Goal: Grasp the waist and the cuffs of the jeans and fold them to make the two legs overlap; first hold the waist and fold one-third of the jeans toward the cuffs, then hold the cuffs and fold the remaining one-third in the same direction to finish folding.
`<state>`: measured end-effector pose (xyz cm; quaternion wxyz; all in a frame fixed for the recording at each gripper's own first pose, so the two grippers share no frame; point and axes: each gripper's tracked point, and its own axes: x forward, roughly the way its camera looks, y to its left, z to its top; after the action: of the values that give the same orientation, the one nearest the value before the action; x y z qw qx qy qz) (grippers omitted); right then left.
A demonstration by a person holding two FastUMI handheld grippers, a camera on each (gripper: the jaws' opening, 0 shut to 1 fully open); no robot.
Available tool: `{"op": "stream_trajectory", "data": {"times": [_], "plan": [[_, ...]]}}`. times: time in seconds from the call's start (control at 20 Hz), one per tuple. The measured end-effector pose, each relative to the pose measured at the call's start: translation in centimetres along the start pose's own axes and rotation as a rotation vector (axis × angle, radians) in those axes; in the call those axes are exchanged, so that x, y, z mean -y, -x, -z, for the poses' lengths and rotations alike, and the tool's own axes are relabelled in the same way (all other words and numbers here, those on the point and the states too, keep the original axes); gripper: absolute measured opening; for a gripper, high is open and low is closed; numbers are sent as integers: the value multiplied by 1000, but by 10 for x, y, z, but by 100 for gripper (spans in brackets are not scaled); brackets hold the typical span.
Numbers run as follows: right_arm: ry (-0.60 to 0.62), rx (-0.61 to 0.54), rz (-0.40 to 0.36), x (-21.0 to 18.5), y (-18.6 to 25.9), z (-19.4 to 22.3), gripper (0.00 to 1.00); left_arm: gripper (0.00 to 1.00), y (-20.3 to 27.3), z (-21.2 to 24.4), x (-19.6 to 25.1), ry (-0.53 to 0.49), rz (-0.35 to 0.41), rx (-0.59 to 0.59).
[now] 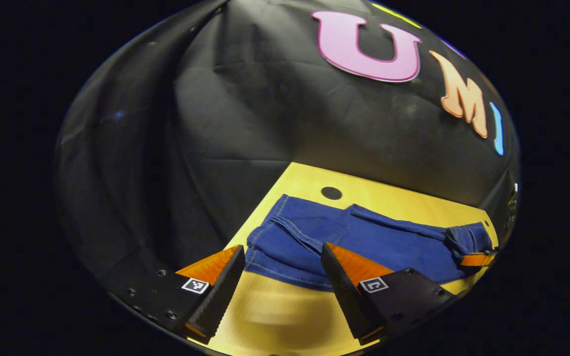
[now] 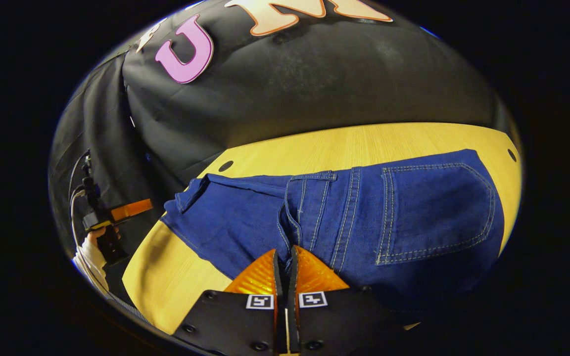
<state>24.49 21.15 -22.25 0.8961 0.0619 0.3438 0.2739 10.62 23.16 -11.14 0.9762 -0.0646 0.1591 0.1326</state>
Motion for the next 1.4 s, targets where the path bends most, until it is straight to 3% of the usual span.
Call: {"op": "stream_trajectory", "data": {"times": [0.2,0.45,0.55,0.65,0.9,0.95,1.05,1.1,1.2,1.35,1.4], "plan": [[-1,-5,3,0,-6,10,4,94,-32,17,-16,-24,-50,-75],[-10,-9,2,1,-7,9,5,94,-40,25,-17,-27,-31,-108],[-19,-10,-16,-3,-6,9,11,93,-35,22,-16,-20,-38,-128],[-19,-11,-39,-16,2,7,28,94,-34,17,-16,-38,-43,-131],[-16,-1,-45,-31,26,2,98,92,-35,20,-15,-60,-29,-146],[-38,8,-52,-33,35,-3,94,91,-35,18,-15,-63,-29,-146],[-84,16,-45,-26,54,-10,98,88,-33,16,-7,-67,-1,-156],[-99,20,-30,-19,62,-13,98,76,-33,16,-4,-72,6,-159],[-112,40,15,2,78,-20,98,62,-37,23,-2,-89,12,-166],[-125,38,52,22,97,-20,98,62,-37,21,6,-88,77,-178],[-115,31,69,29,103,-18,98,43,-39,16,15,-28,97,-157]]}}
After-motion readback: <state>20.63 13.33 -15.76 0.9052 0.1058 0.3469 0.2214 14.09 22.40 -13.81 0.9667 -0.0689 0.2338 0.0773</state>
